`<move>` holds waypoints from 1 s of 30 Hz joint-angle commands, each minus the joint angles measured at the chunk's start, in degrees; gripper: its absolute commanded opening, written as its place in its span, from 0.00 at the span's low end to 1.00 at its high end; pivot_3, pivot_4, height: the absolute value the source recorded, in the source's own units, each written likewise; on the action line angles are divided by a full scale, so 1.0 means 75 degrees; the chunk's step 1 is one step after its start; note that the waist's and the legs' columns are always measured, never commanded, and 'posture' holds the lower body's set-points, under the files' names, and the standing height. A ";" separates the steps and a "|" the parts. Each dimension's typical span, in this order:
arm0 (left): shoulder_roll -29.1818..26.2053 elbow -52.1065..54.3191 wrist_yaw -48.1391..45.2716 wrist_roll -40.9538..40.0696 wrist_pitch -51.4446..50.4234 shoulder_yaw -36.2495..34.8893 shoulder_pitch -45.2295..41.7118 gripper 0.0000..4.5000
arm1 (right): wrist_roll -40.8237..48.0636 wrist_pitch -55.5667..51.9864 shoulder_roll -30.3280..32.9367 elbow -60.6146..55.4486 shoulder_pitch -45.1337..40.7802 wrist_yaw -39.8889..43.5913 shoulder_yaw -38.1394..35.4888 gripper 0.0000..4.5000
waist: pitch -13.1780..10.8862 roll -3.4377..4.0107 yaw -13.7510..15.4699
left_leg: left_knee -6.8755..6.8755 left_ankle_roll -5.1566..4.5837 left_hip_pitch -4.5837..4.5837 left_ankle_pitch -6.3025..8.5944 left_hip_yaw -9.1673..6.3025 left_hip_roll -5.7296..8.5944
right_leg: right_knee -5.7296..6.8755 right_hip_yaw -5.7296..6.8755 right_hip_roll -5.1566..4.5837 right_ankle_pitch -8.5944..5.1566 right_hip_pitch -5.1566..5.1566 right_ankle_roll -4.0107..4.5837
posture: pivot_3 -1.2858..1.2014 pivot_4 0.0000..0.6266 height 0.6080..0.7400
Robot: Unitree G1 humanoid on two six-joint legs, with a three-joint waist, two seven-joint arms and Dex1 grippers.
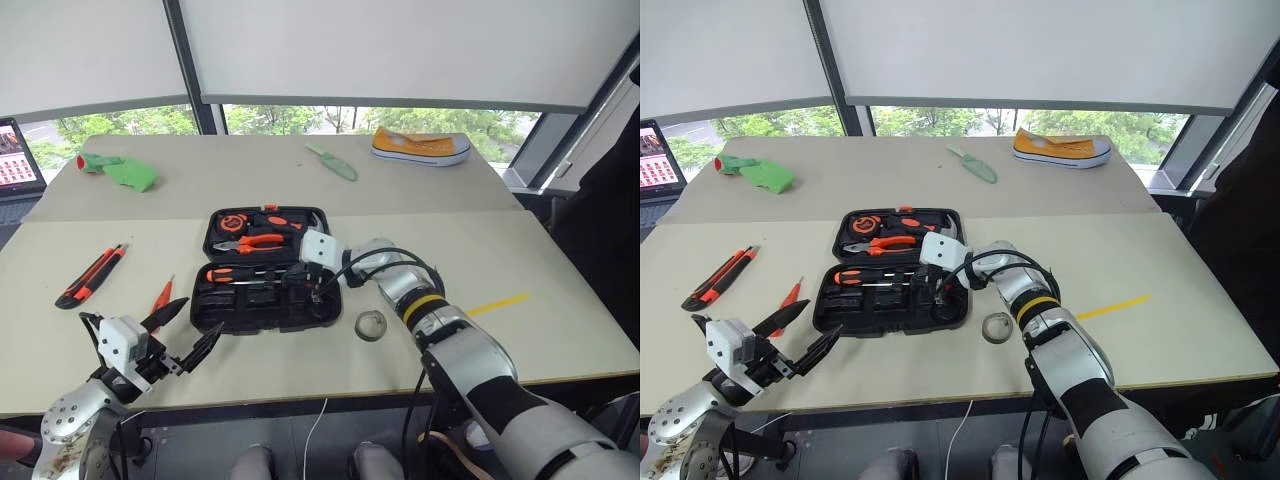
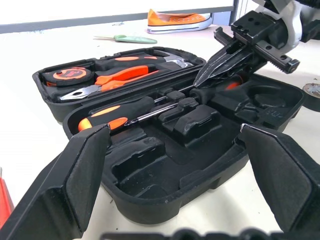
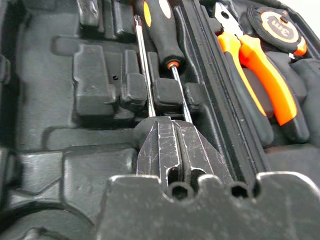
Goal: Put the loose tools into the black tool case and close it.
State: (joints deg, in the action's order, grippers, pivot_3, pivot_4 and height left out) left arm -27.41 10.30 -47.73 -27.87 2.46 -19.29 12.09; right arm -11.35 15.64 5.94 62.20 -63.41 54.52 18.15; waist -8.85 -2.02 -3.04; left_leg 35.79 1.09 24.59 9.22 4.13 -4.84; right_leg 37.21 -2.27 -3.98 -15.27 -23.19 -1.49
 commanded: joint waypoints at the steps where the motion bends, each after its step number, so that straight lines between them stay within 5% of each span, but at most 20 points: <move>1: 0.0027 0.0096 0.0088 -0.0056 0.0090 -0.0064 0.0000 1.00 | 0.0204 -0.0201 -0.0068 -0.0176 0.0166 0.0246 -0.0147 0.00 | 0.0000 -0.0001 -0.0005 | 0.0000 0.0003 -0.0001 0.0002 0.0000 0.0000 | 0.0000 -0.0001 -0.0001 0.0000 0.0001 0.0000 | 0.52 0.24 1.00; 3: 0.0008 0.0171 0.0100 -0.0207 -0.0002 -0.0188 0.0058 1.00 | 0.0859 -0.0178 0.0029 -0.0749 0.0290 0.0529 -0.0659 0.00 | 0.0000 -0.0001 0.0004 | 0.0000 0.0004 0.0002 0.0003 0.0000 -0.0001 | -0.0001 0.0000 0.0000 0.0000 -0.0001 0.0001 | 0.52 0.24 1.00; 6: -0.0023 0.0234 0.0248 -0.0446 -0.0097 -0.0562 0.0268 1.00 | 0.1772 -0.0524 0.0430 -0.2134 0.0813 0.1358 -0.1163 0.17 | -0.0003 -0.0001 0.0040 | -0.0001 -0.0002 0.0021 -0.0001 0.0000 -0.0001 | -0.0003 0.0000 -0.0001 0.0000 -0.0012 0.0000 | 0.52 0.24 1.00; 11: -0.0039 -0.0361 0.0651 -0.0836 -0.0143 -0.2000 0.1069 1.00 | 0.3518 -0.0907 0.1375 -0.5233 0.2583 0.2234 -0.2061 0.55 | -0.0003 -0.0001 0.0105 | -0.0002 0.0005 0.0057 0.0004 -0.0001 0.0000 | -0.0016 0.0002 -0.0006 -0.0004 -0.0035 -0.0009 | 0.52 0.24 1.00; 17: -0.0199 -0.1311 0.1273 -0.1340 -0.0984 -0.3385 0.1708 1.00 | 0.4473 -0.0454 0.2241 -0.6757 0.4589 0.2571 -0.2839 0.99 | -0.0002 -0.0006 0.0101 | 0.0000 0.0011 0.0053 0.0009 0.0000 0.0001 | -0.0020 0.0006 -0.0007 -0.0010 -0.0035 -0.0011 | 0.52 0.24 1.00; 23: -0.0580 -0.1196 0.1578 -0.1693 -0.1918 -0.3737 0.1650 1.00 | 0.5074 -0.1105 0.2958 -0.7728 0.5925 0.2241 -0.3387 0.99 | -0.0004 -0.0011 0.0165 | 0.0008 0.0063 0.0050 0.0040 0.0010 0.0008 | -0.0019 0.0015 -0.0030 -0.0013 -0.0036 -0.0009 | 0.52 0.24 1.00; 30: -0.1318 -0.0622 0.2420 -0.1825 -0.3617 -0.3415 0.1017 1.00 | 0.5219 -0.1303 0.3107 -0.8714 0.6207 0.1591 -0.3492 0.99 | -0.0005 -0.0017 0.0165 | 0.0009 0.0074 0.0002 0.0046 0.0025 0.0007 | -0.0019 0.0009 -0.0037 -0.0032 -0.0021 0.0042 | 0.52 0.24 1.00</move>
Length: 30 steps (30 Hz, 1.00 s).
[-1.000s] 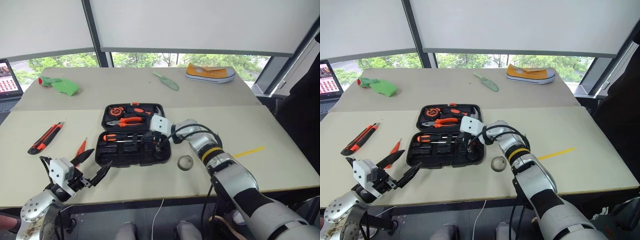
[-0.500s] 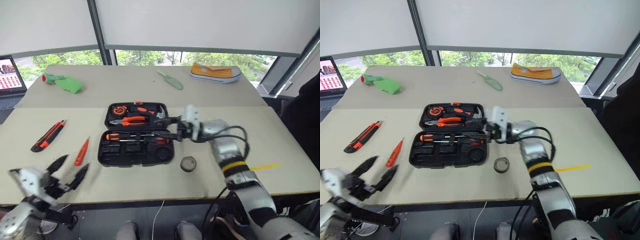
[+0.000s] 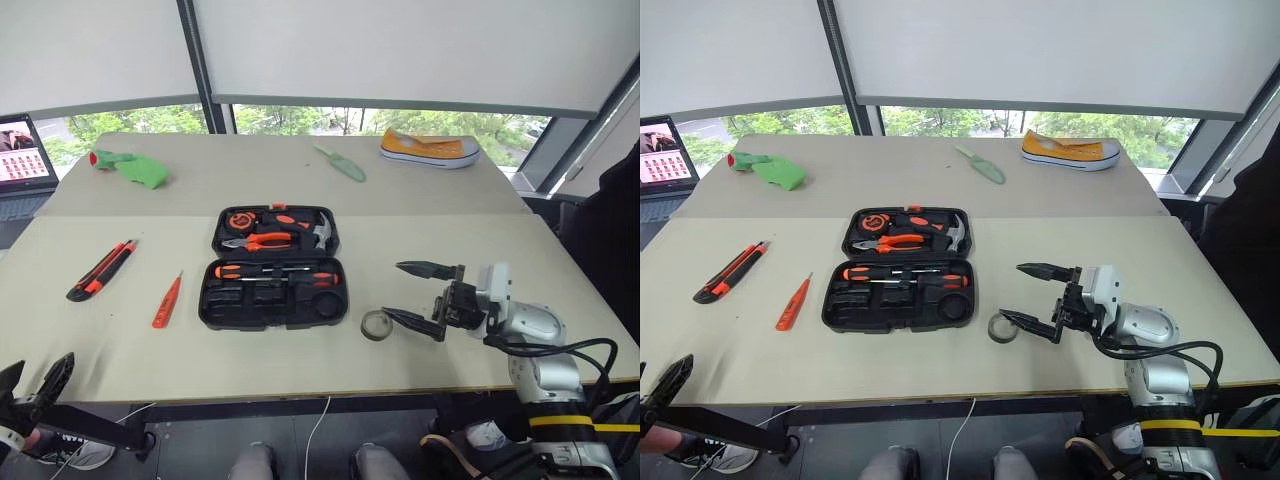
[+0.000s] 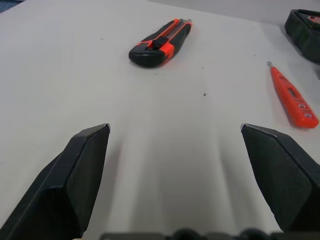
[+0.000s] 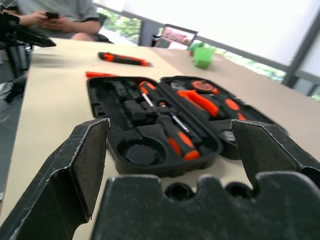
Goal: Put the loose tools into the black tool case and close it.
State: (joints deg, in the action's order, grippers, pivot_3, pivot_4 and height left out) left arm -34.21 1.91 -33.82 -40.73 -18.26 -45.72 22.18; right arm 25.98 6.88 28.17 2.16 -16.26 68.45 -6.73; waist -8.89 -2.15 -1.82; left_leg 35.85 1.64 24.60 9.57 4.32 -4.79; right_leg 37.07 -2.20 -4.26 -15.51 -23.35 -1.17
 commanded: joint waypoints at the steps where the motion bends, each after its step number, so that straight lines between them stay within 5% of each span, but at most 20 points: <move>1: -0.0523 0.0605 0.0796 -0.0147 -0.1155 0.0186 -0.0564 1.00 | 0.0253 -0.0172 0.0171 -0.0827 -0.0118 -0.0317 -0.0160 0.99 | -0.0001 0.0001 0.0006 | 0.0000 0.0000 0.0000 0.0000 0.0000 0.0000 | 0.0001 -0.0001 0.0000 0.0000 0.0005 0.0000 | 0.52 0.24 1.00; 10: -0.1322 0.1298 0.2514 -0.0419 -0.4851 0.2084 -0.3247 1.00 | 0.0299 -0.0673 0.0199 -0.1408 -0.0863 -0.0454 0.0311 0.99 | -0.0005 -0.0010 0.0147 | 0.0002 -0.0015 0.0007 -0.0012 0.0006 0.0006 | -0.0001 -0.0006 0.0005 0.0029 0.0016 -0.0063 | 0.52 0.24 1.00; 16: -0.0950 0.0671 0.2941 0.0185 -0.5241 0.2878 -0.4371 1.00 | 0.0249 -0.0706 0.0104 -0.1391 -0.1021 -0.0558 0.0537 0.99 | -0.0010 -0.0019 0.0110 | -0.0010 -0.0058 0.0008 -0.0038 0.0001 -0.0001 | 0.0001 -0.0019 0.0028 0.0027 0.0010 -0.0063 | 0.52 0.24 1.00; 19: -0.0796 0.0518 0.2912 0.0358 -0.5516 0.3338 -0.4610 0.84 | 0.0241 -0.0710 0.0086 -0.1388 -0.1027 -0.0551 0.0610 1.00 | -0.0010 -0.0020 0.0129 | -0.0011 -0.0058 0.0011 -0.0038 -0.0001 0.0000 | 0.0000 -0.0023 0.0033 0.0027 0.0010 -0.0063 | 0.52 0.24 1.00; 24: -0.0876 0.0489 0.2762 0.0548 -0.5754 0.3251 -0.4467 0.40 | 0.0325 -0.0849 0.0187 -0.1549 -0.1033 -0.0604 0.0594 1.00 | -0.0010 -0.0018 0.0156 | -0.0007 -0.0057 0.0009 -0.0037 0.0000 0.0006 | 0.0001 -0.0023 0.0024 0.0028 0.0015 -0.0064 | 0.52 0.24 1.00; 28: -0.0986 0.0169 0.1815 0.0634 -0.4362 0.2692 -0.4494 0.10 | 0.0342 -0.0894 0.0283 -0.1601 -0.0940 -0.0612 0.0543 1.00 | -0.0010 -0.0019 0.0151 | -0.0008 -0.0057 0.0008 -0.0037 0.0001 0.0006 | 0.0001 -0.0023 0.0021 0.0028 0.0013 -0.0064 | 0.52 0.24 1.00; 30: -0.1103 -0.0140 0.0982 0.0536 -0.3511 0.2412 -0.4781 0.10 | 0.0349 -0.0899 0.0359 -0.1627 -0.0877 -0.0610 0.0516 1.00 | -0.0015 -0.0027 0.0151 | -0.0008 -0.0057 0.0010 -0.0037 0.0000 0.0003 | 0.0001 -0.0020 0.0024 0.0028 0.0009 -0.0063 | 0.52 0.24 1.00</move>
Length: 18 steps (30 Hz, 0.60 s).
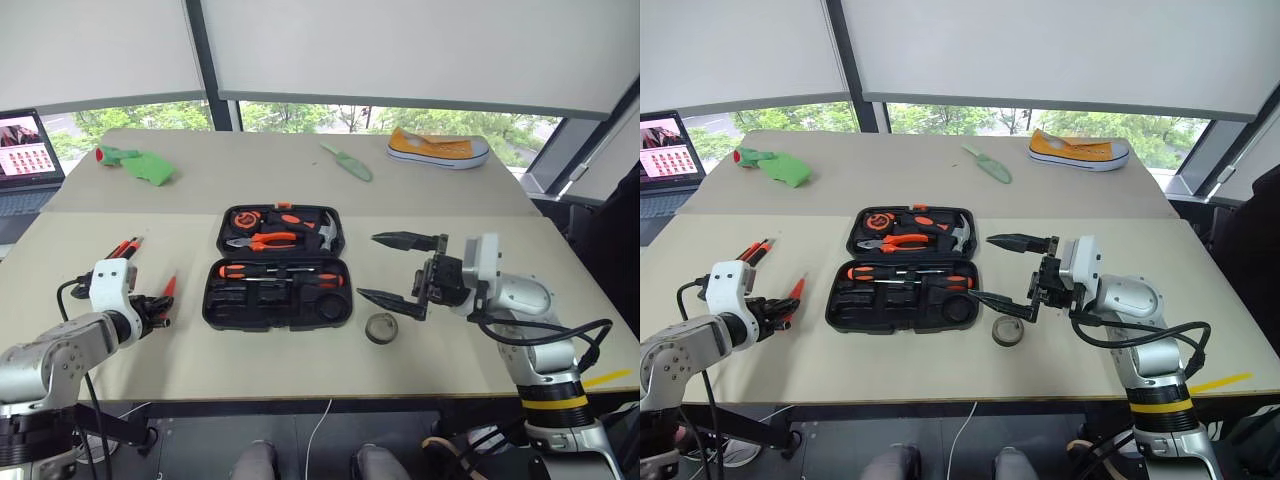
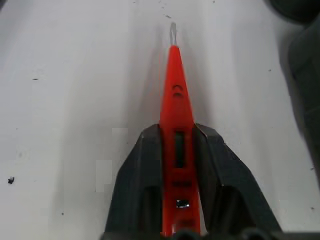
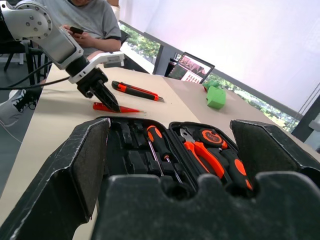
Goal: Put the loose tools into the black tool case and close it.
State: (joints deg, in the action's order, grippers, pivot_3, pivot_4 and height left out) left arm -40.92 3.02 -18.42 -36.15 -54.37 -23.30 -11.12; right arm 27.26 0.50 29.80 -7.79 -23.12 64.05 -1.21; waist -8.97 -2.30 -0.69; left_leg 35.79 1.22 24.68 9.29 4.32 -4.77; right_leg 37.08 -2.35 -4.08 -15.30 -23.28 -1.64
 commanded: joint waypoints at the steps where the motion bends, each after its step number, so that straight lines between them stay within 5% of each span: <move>1: -0.0365 -0.0451 -0.1575 -0.0114 0.1577 -0.0571 -0.0491 0.10 | 0.0191 -0.0061 0.0184 -0.0318 0.0066 -0.0041 -0.0249 1.00 | -0.0005 -0.0011 0.0004 | 0.0000 0.0000 0.0002 0.0000 -0.0001 -0.0003 | -0.0001 0.0002 0.0002 0.0000 -0.0001 0.0003 | 0.52 0.24 1.00; 6: -0.1090 -0.0696 -0.5237 0.0187 0.3487 0.0749 -0.1117 0.10 | 0.0192 -0.0181 0.0532 -0.0351 0.0292 -0.0076 -0.0466 1.00 | -0.0012 -0.0022 0.0080 | 0.0004 0.0008 0.0016 0.0003 0.0006 0.0009 | -0.0011 0.0007 -0.0018 0.0001 -0.0004 0.0001 | 0.52 0.24 1.00; 10: -0.1143 -0.1807 -0.7571 0.1865 0.5922 0.2891 -0.2375 0.10 | 0.0152 -0.0322 0.0721 -0.0369 0.0511 -0.0191 -0.0589 1.00 | -0.0012 -0.0020 0.0165 | 0.0004 0.0002 0.0016 0.0001 0.0025 0.0016 | -0.0024 0.0003 -0.0032 0.0005 -0.0001 -0.0010 | 0.52 0.24 1.00; 18: -0.0277 -0.4945 -0.8162 0.4300 0.8638 0.4899 -0.4638 0.10 | 0.0175 -0.0558 0.0620 -0.0815 0.0904 -0.0474 -0.0430 1.00 | -0.0012 -0.0021 0.0089 | 0.0033 -0.0010 0.0062 -0.0004 0.0014 0.0010 | -0.0023 -0.0013 0.0001 0.0013 -0.0020 -0.0027 | 0.52 0.24 1.00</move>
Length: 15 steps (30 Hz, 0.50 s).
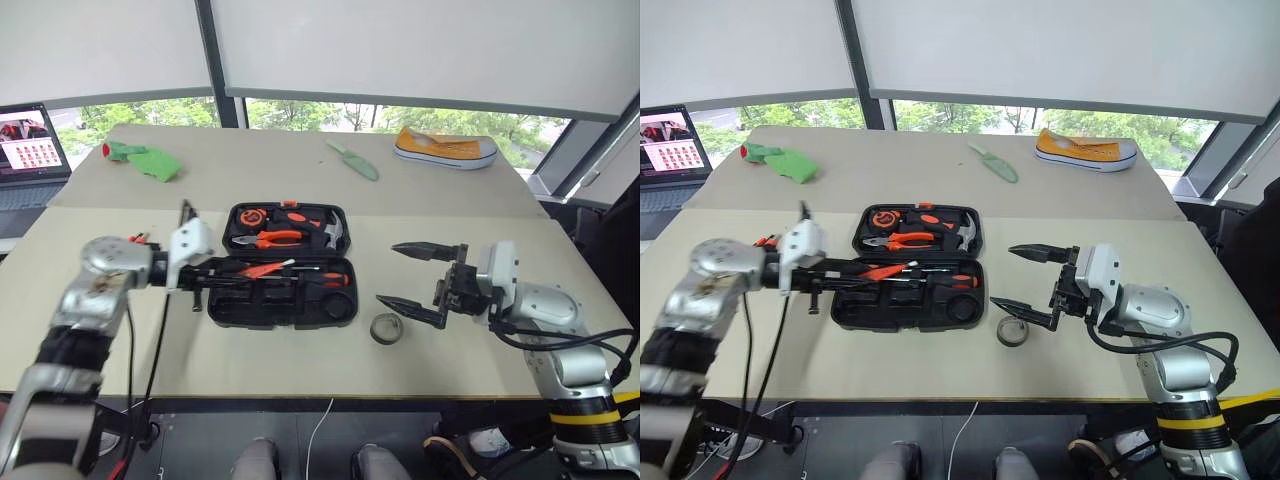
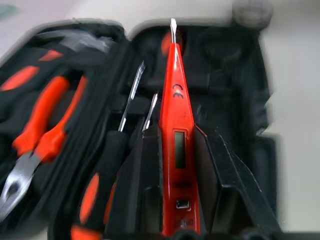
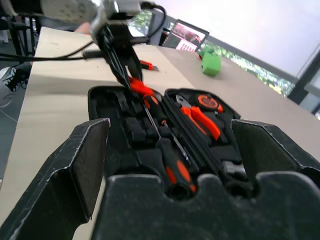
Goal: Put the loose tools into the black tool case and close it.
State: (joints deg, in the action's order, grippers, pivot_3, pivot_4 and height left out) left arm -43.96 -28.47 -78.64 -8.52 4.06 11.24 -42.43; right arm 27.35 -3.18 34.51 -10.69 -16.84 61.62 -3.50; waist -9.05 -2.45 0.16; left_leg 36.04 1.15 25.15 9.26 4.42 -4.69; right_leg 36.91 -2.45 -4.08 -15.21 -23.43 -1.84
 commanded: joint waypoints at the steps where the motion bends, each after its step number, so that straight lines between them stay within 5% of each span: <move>1: 0.0189 -0.0960 -0.0124 0.0798 0.0883 0.0408 -0.0618 0.10 | 0.0159 -0.0075 -0.0022 -0.0468 0.0114 -0.0184 -0.0113 1.00 | 0.0000 0.0000 -0.0027 | 0.0000 -0.0002 0.0005 0.0001 -0.0001 -0.0001 | 0.0002 -0.0002 0.0002 0.0000 -0.0007 -0.0002 | 0.52 0.24 1.00; 15: 0.0091 -0.1420 -0.0263 0.1861 0.0852 0.0765 -0.1015 0.10 | 0.0164 -0.0092 -0.0072 -0.0569 0.0302 -0.0334 -0.0073 1.00 | 0.0000 0.0000 -0.0022 | 0.0027 -0.0003 0.0020 0.0000 -0.0013 -0.0008 | 0.0030 0.0001 0.0013 -0.0003 -0.0018 -0.0009 | 0.52 0.24 1.00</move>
State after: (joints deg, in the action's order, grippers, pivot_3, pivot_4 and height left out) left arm -42.69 -39.47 -80.54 3.48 11.36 16.26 -49.40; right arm 27.36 -4.03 34.12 -13.20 -14.35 59.42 -3.17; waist -9.06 -2.46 0.00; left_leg 36.25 1.12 25.29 9.26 4.32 -4.76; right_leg 37.14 -2.44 -3.98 -15.23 -23.57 -1.91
